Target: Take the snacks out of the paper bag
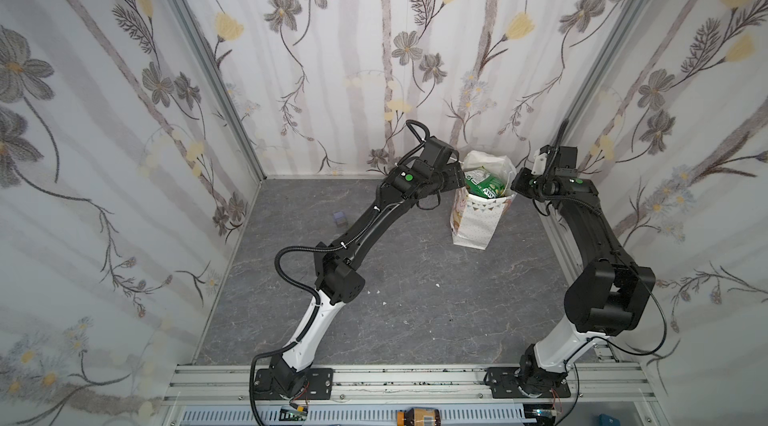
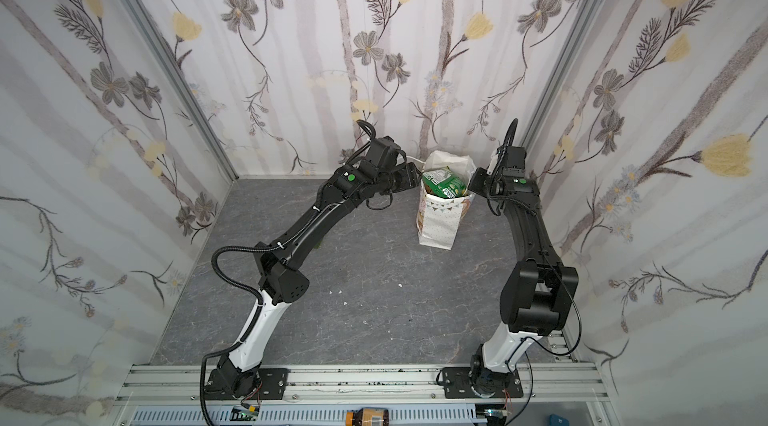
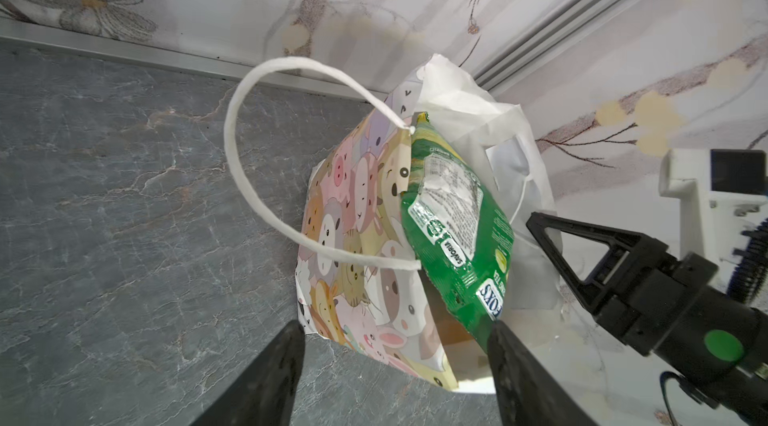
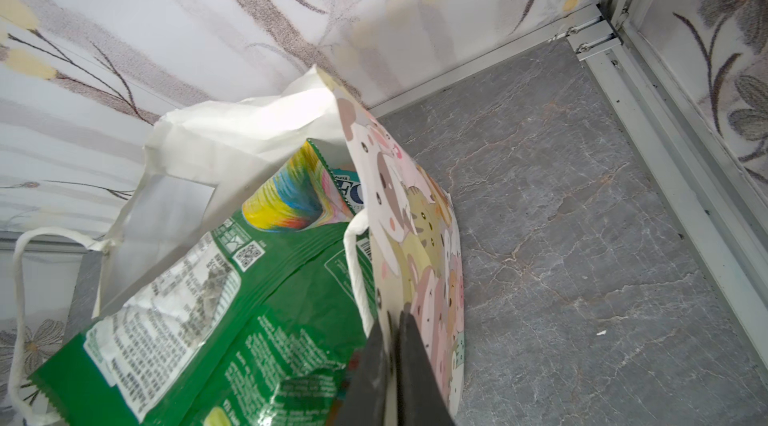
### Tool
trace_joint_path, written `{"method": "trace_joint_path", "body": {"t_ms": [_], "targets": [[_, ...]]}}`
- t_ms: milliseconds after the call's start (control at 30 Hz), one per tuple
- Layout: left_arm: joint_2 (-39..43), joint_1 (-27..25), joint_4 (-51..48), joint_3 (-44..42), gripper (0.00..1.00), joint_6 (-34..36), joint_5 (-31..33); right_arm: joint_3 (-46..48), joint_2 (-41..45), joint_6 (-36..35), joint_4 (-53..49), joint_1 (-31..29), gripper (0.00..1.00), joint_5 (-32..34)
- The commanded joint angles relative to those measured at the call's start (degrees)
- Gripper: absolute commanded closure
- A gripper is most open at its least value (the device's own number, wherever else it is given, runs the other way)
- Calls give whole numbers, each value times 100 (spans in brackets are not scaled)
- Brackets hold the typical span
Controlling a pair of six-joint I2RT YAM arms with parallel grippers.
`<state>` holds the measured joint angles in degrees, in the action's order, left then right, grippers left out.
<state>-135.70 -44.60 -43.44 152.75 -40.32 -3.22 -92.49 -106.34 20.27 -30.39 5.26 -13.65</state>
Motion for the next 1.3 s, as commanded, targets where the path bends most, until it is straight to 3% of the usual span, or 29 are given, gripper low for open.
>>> {"method": "trace_joint_path", "body": {"t_ms": [0, 100, 300, 533, 600, 700, 1033, 1267], "targets": [[-167, -30, 554, -14, 29, -249, -125, 136, 143, -76, 19, -114, 92, -239], [-345, -31, 643, 53, 32, -328, -139, 272, 252, -72, 82, -198, 92, -234], [-443, -31, 438, 62, 59, -407, -64, 337, 311, -83, 87, -227, 91, -184], [-272, -49, 314, -125, 79, -354, -142, 337, 299, -86, 91, -227, 92, -165], [-233, -48, 314, -183, 91, -354, -191, 343, 307, -86, 87, -227, 92, -180], [-209, -47, 231, -184, 100, -345, -223, 340, 332, -76, 65, -237, 92, -204], [480, -75, 174, -747, 100, -107, -94, 401, 543, 52, 15, -535, 95, -572], [1967, -85, 702, -2811, 100, -40, 318, 856, 1019, 366, 309, -1142, 98, -709]]}}
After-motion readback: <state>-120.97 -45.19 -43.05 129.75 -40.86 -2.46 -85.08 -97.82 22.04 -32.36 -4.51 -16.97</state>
